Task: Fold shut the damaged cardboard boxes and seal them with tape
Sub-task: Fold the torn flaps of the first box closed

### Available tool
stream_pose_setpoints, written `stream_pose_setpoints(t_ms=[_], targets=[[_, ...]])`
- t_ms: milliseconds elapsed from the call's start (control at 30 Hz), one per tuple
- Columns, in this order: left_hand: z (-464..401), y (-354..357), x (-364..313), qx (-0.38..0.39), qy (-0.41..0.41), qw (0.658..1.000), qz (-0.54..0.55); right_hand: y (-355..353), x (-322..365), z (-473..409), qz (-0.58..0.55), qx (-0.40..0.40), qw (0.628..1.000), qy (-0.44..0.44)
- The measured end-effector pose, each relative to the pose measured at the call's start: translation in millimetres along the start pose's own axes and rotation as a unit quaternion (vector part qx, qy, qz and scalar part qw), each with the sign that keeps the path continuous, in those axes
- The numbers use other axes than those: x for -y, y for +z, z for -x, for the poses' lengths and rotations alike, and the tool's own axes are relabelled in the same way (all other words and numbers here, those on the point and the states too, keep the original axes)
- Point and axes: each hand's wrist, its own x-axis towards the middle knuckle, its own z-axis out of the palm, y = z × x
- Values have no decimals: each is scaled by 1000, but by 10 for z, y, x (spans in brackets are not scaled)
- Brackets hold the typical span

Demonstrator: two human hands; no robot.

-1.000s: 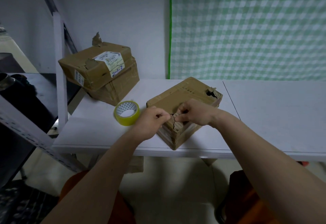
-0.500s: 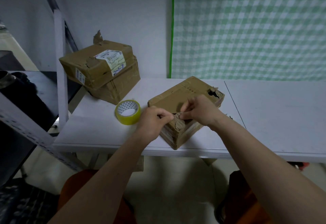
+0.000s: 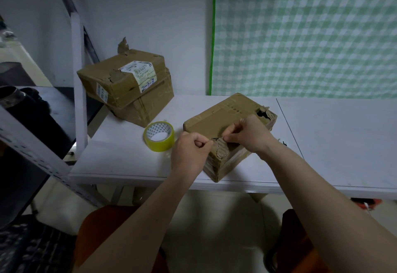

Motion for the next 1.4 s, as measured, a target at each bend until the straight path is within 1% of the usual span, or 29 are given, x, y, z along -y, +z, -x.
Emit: stream_pose_setpoints(t_ms=[200,333,500,567,600,633,667,700,767,800,867,967,1000,1033,1133,1200,1267,1400], targets=[[-5,22,55,3,-12,1000,27,-24,-15,12,-27,19,999,1],[7,3,53,3,-9,999,33,-54,11,28,-24,31,999,5],[13,15,49,8,8,999,34,-29,26,-9,-13,27,999,14],[36,26,65,-1,32,999,14,-18,35,-18,-8,27,999,14],[56,33,73,-18,61,998,-4,-18,36,-19,-8,28,999,15],[79,44,83,-45,112,992,-32,-22,36,-18,-10,29,999,17],[111,59,77,-70,173,980,-68,-29,33,-16,-13,28,999,18],[142,89,87,-78,239,963,-94,-35,29,-14,-12,24,999,17],[193,174,144,-48,352,927,-117,-40,12,-18,0,13,1000,7],[217,215,185,-31,390,911,-131,-42,0,-24,11,9,1000,1],[233,274,296,-17,426,888,-173,-41,-19,-30,33,5,999,-7],[217,277,358,-25,433,876,-212,-21,-59,-29,15,0,1000,-24],[213,273,363,-28,433,873,-221,-13,-72,-18,1,-14,999,-29],[206,277,370,-31,433,871,-230,-3,-100,-7,1,-43,998,-36],[218,297,391,-44,433,866,-246,41,-224,45,59,-146,985,-65],[232,305,392,-52,436,861,-255,82,-306,67,72,-180,978,-72],[245,310,390,-61,438,857,-264,106,-364,55,57,-188,978,-69],[249,318,397,-64,434,855,-278,104,-416,-12,34,-178,982,-61]])
